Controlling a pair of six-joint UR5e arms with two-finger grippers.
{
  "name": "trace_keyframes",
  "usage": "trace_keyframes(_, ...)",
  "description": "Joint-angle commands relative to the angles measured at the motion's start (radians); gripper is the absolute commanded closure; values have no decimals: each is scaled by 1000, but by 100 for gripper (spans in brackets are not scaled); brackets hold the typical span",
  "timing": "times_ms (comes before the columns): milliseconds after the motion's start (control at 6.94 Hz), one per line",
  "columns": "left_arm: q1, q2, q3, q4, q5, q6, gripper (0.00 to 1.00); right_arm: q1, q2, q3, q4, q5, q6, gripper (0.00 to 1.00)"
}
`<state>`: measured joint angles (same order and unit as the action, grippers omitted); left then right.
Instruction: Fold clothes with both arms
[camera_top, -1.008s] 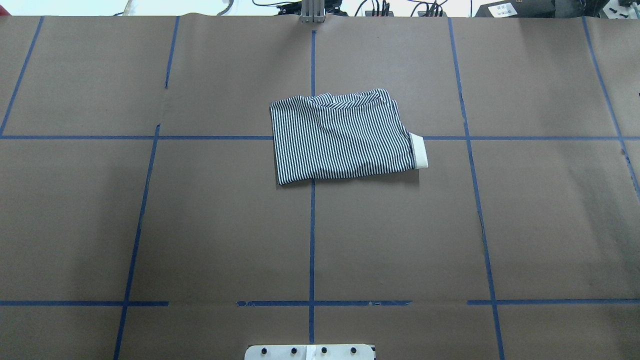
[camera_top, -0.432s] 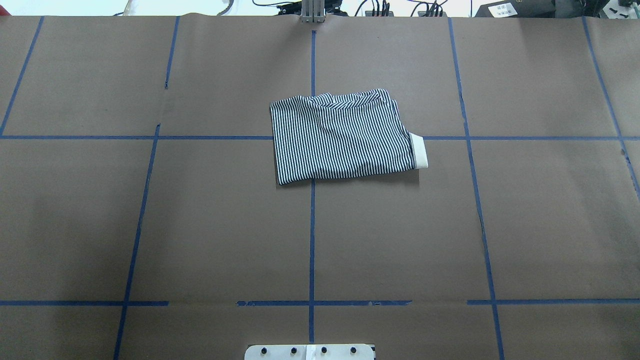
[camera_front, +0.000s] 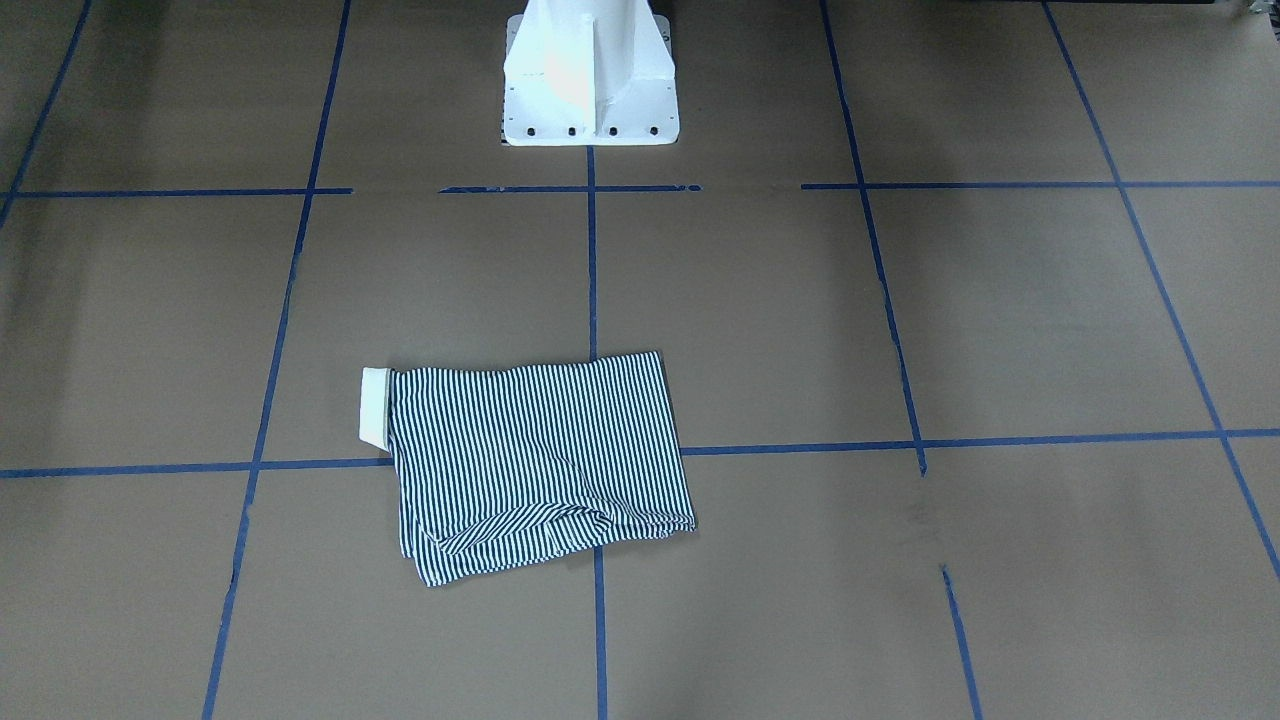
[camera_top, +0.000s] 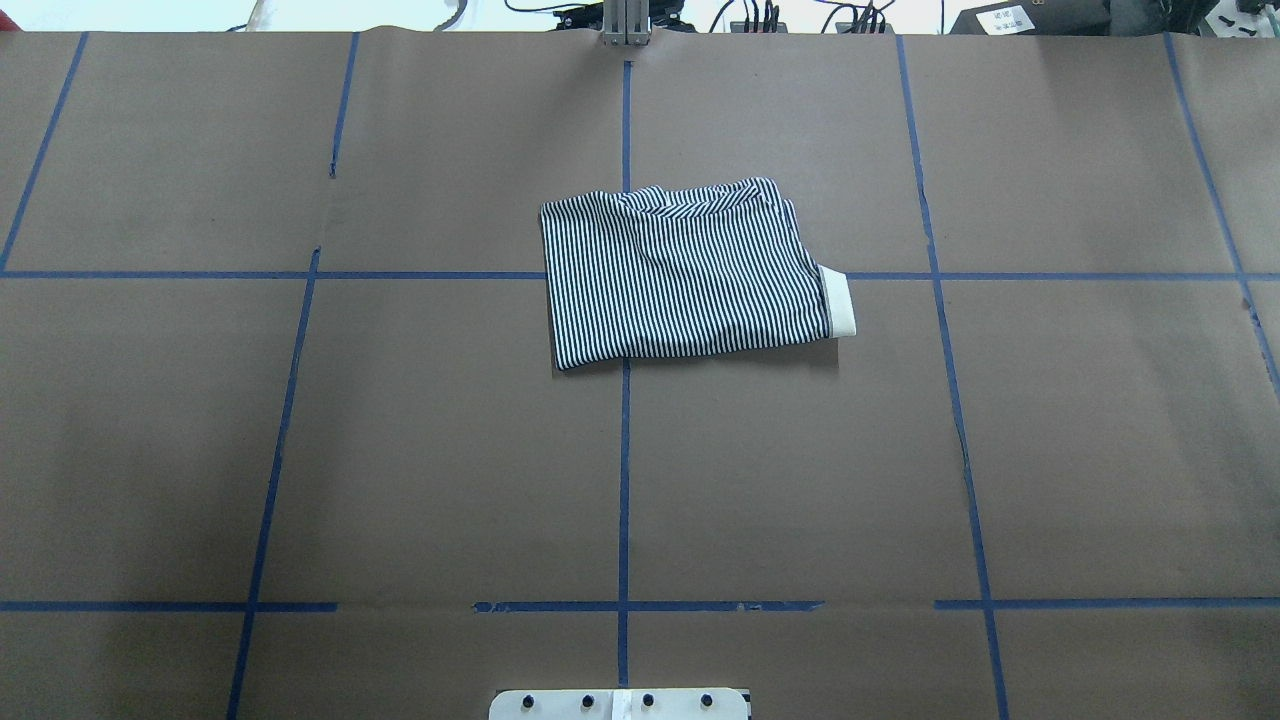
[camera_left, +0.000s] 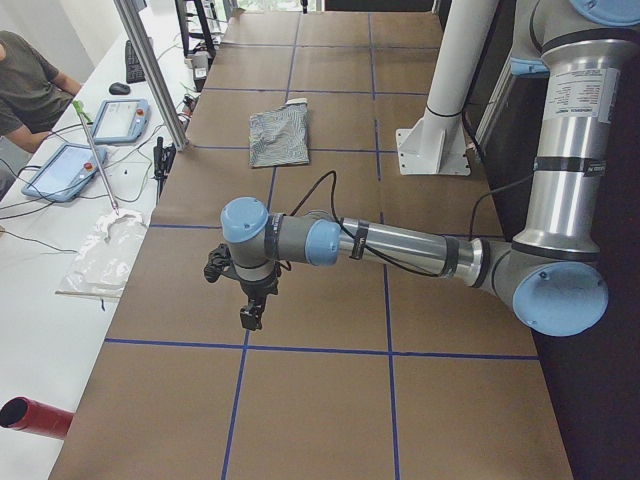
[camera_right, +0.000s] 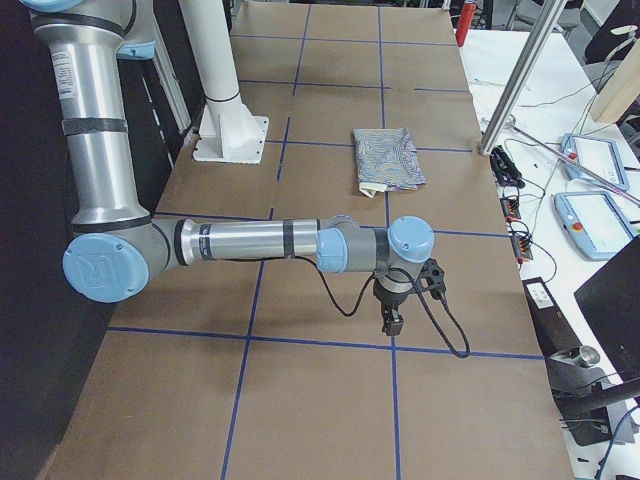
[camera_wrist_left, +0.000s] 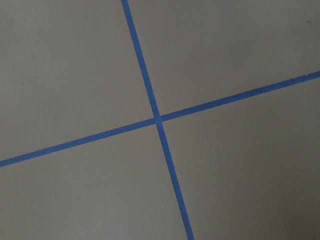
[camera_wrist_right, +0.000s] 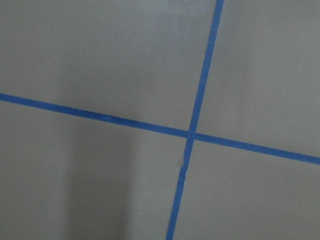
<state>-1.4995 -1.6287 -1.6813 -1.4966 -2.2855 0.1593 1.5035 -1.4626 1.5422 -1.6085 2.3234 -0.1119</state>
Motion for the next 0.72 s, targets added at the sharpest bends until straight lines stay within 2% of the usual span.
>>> trace_keyframes(0, 2, -7, -18, 7, -3, 2, 0, -12, 4, -7, -2, -4, 14, 0)
trace_keyframes(288, 1, 4, -15, -1, -3, 13, 0, -11, 4, -4, -4, 2, 15, 0)
trace_keyframes(576, -19, 7, -11, 9, -2, 14, 0, -11, 25, -2, -69, 59, 15, 0)
